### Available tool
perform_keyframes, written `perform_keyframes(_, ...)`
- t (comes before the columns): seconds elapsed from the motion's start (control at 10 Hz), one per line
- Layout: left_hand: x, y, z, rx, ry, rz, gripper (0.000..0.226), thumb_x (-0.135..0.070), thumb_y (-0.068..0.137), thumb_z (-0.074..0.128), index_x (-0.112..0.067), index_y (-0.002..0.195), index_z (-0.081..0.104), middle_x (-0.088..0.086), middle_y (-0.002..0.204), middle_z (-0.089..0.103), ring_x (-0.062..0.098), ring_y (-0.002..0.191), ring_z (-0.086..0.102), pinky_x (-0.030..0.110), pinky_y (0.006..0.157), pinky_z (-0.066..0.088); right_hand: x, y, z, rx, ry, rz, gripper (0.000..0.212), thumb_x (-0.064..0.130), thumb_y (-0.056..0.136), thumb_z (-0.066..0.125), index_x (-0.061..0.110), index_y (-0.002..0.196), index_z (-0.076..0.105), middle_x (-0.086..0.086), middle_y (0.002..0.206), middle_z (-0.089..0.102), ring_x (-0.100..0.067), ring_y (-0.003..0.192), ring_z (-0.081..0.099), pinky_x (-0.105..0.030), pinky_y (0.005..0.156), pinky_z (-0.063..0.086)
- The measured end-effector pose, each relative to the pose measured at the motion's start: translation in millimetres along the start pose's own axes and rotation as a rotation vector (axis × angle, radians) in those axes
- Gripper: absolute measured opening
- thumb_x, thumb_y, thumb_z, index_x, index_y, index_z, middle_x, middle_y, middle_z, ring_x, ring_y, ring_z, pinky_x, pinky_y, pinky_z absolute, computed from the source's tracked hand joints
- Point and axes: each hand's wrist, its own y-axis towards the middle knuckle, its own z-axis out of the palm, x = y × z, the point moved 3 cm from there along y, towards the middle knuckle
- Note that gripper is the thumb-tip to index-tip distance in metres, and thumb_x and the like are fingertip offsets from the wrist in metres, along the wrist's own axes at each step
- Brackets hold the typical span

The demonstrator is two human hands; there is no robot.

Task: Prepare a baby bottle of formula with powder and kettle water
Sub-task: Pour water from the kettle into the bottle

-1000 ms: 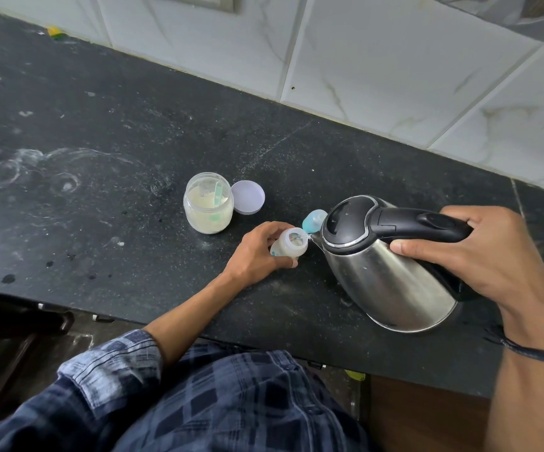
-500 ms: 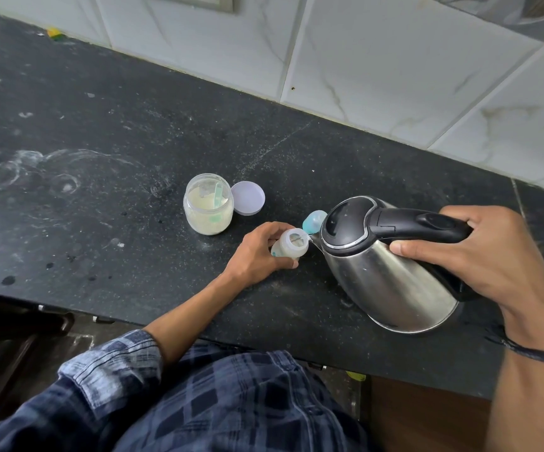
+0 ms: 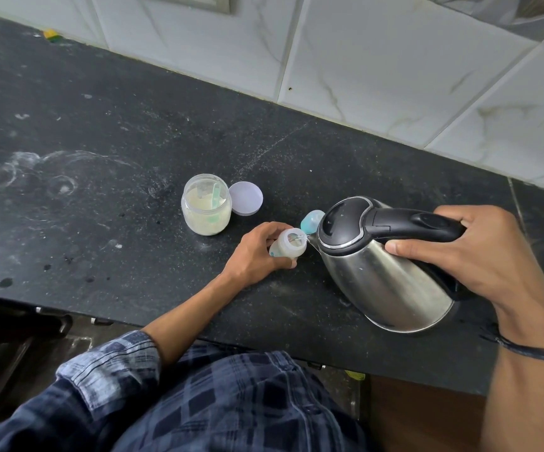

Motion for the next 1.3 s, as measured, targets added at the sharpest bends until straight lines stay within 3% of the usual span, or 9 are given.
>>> perform_keyframes(0.4,-1.1,-0.3,-0.3,0.006,0.005,-0.006,0.068,-0.015,0.070,0.093,-0.024,0.130,0.062,-0.006,0.131,0.066,0.015,0.122,0.063,0.043,0.108,0.052,1.0,1.2,1.4,0.010,-0.015,-0.006,0.045,0.056,0.057,0.096,0.021,0.067,0.069,-0.004,0.055,0.060,-0.009,0.047,0.048,-0.025,0.046,0.034)
perform_keyframes(0.6,-0.7,-0.6,0.3,0.003,0.008,-0.008,0.068,-0.014,0.071,0.093,-0.022,0.131,0.062,-0.005,0.132,0.066,0.017,0.123,0.063,0.043,0.109,0.051,1.0,2.2,2.0,0.008,-0.004,-0.001,0.044,0.057,0.057,0.095,0.023,0.067,0.070,-0.002,0.054,0.060,-0.009,0.047,0.049,-0.028,0.055,0.037)
perform_keyframes(1.3,3.5,1.9,0.8,-0.002,0.013,0.008,0.069,-0.017,0.068,0.094,-0.027,0.128,0.062,-0.009,0.130,0.067,0.012,0.120,0.064,0.040,0.108,0.052,1.9,2.8,-0.3,0.007,-0.008,-0.005,0.046,0.060,0.056,0.095,0.023,0.067,0.070,0.000,0.055,0.060,-0.009,0.048,0.050,-0.029,0.056,0.038)
